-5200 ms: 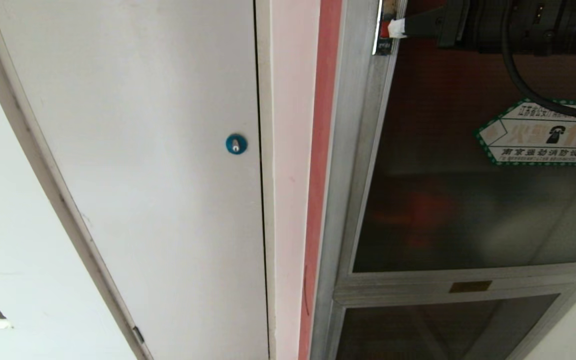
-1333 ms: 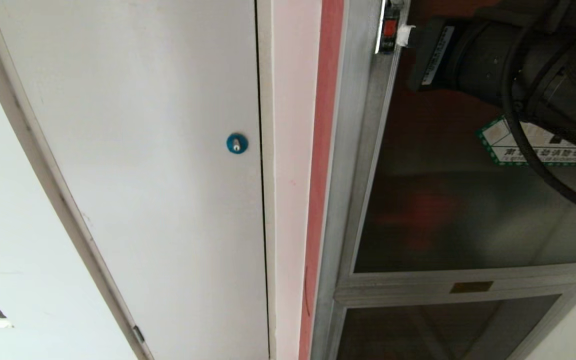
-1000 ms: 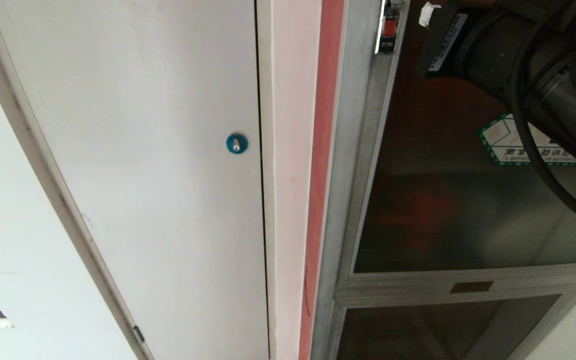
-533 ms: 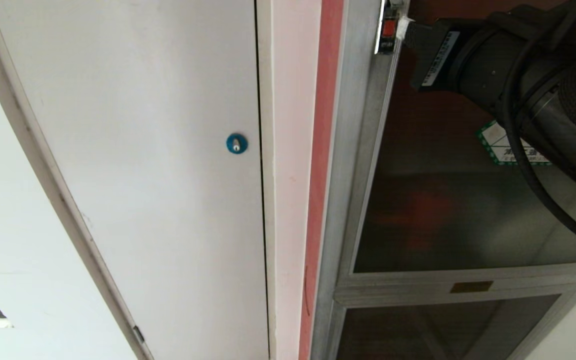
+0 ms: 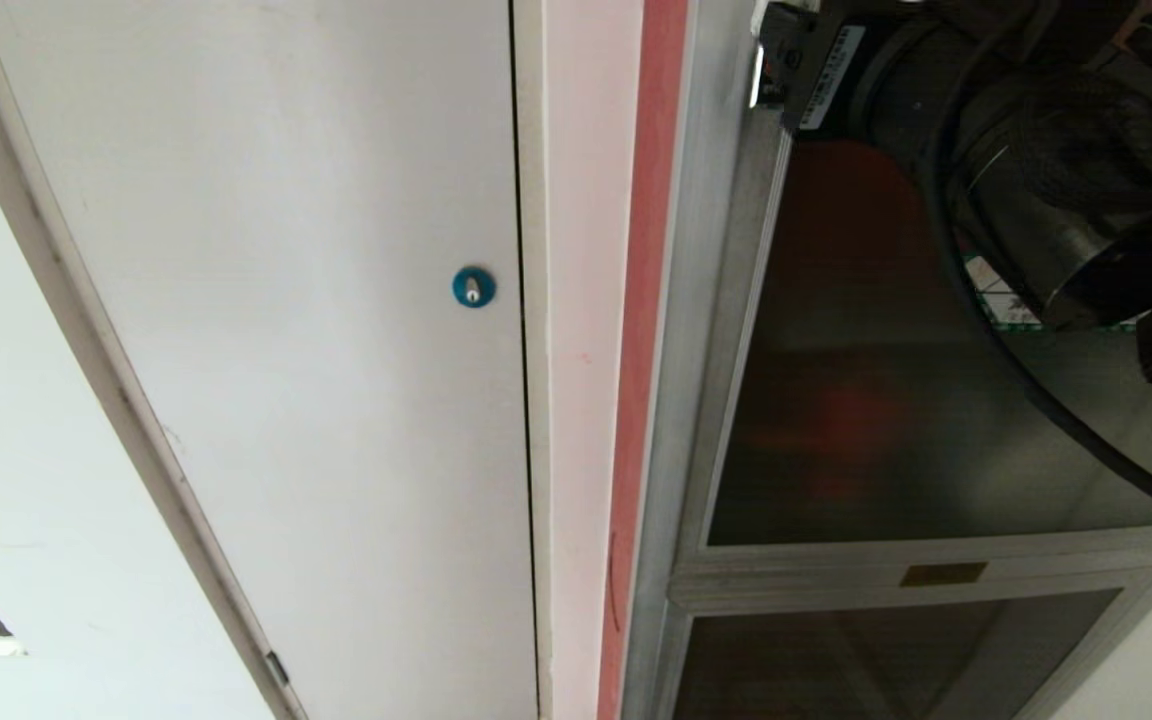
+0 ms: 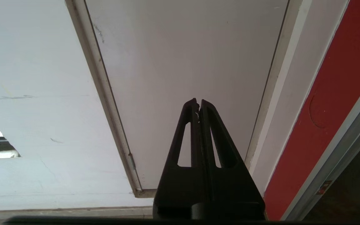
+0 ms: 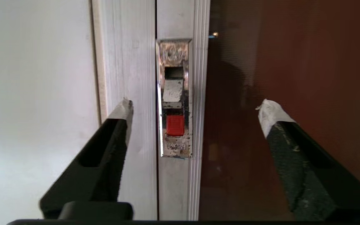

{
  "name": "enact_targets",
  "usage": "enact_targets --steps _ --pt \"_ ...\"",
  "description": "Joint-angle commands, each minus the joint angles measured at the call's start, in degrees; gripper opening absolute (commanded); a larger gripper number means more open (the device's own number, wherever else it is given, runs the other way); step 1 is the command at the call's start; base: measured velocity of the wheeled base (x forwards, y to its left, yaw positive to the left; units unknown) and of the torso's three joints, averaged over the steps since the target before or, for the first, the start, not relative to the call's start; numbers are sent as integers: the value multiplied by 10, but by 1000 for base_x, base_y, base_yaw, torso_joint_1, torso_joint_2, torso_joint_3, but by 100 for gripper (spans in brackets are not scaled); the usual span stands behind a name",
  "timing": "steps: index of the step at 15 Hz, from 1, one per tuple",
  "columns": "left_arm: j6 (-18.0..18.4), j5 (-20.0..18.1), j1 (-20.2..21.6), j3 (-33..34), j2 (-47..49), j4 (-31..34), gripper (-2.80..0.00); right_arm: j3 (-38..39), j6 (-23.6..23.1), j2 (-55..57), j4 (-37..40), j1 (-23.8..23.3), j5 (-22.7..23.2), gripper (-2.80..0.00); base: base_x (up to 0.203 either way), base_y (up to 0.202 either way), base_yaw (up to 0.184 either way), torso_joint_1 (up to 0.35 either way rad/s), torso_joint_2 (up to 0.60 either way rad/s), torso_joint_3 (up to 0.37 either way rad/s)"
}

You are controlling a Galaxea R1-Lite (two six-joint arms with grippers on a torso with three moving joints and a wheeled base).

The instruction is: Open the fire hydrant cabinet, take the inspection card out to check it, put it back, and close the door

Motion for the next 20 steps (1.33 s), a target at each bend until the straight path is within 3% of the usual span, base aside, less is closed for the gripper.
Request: enact_targets --steps 1,13,14,20 --pt "0 0 0 4 1 0 -280 -9 -4 20 -6 -2 -4 0 0 0 0 0 0 0" --pt "0 0 0 4 1 0 -280 -55 -12 46 -5 -36 -8 0 0 0 0 0 0 0" --pt "0 0 0 4 1 0 -280 -55 -12 46 -5 -36 -8 -280 0 0 0 0 0 0" --pt "0 0 0 4 1 0 -280 -48 -12 47 -6 -35 -9 -280 0 0 0 0 0 0"
